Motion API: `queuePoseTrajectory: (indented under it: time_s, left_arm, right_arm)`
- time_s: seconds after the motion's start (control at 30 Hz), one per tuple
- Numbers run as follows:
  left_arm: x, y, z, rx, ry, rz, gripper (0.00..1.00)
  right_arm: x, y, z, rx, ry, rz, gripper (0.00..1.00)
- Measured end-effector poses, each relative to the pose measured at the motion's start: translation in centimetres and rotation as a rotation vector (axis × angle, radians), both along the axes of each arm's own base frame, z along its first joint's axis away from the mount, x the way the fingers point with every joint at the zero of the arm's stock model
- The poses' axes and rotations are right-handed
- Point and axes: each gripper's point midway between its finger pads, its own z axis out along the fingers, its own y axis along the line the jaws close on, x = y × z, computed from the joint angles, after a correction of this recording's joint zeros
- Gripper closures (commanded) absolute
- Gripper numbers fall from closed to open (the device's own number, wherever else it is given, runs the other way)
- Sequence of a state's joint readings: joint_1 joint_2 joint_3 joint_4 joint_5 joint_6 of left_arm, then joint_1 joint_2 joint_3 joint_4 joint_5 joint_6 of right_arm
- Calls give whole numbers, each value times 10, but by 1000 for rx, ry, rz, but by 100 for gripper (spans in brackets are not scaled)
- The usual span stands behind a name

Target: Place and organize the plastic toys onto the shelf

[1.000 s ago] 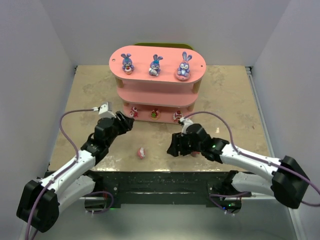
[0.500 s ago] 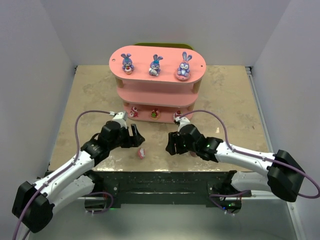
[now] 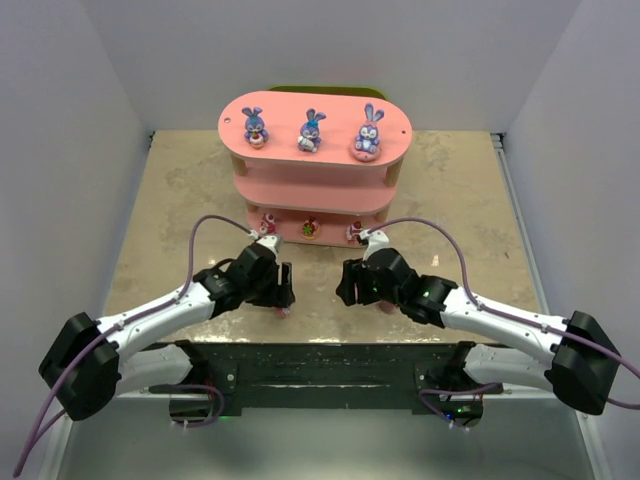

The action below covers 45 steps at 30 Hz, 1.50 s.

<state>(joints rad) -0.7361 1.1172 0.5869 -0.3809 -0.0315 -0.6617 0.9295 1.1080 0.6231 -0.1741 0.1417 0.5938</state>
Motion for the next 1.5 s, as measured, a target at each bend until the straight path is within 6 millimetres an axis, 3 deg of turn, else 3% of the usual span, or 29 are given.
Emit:
queuePoseTrajectory:
  time_s: [0.2,0.23,0.33,0.5,0.8,0.9,1.13,1.5]
  left_arm:
    - [-11,-3,-13,51,44,-29,48]
    - [-11,-4,-14,56,48,-32,59]
    - [-11,-7,-15,71,50,-42,77]
    - [-10,-16,-14,107,38,-101,93]
    - [-14,-58,-8,256,-88,-426,91]
    - [-19,-63,-15,305,-100,-507,93]
    - [-14,-72,-11,297,-151,-582,93]
    - [-15,-83,-2,229,-199,-625,66]
  right_arm:
    - [1,-1,9,21,-22,-4,39]
    - [1,-1,10,22,-24,-5,38]
    - [2,-3,9,12,-27,-11,38]
    - [2,-8,7,-7,-28,-21,38]
    - [1,-19,17,11,-56,-62,37]
    - [0,-22,20,20,-60,-72,37]
    - [-3,-31,27,32,-66,-100,37]
    - [-4,-35,28,31,-64,-111,37]
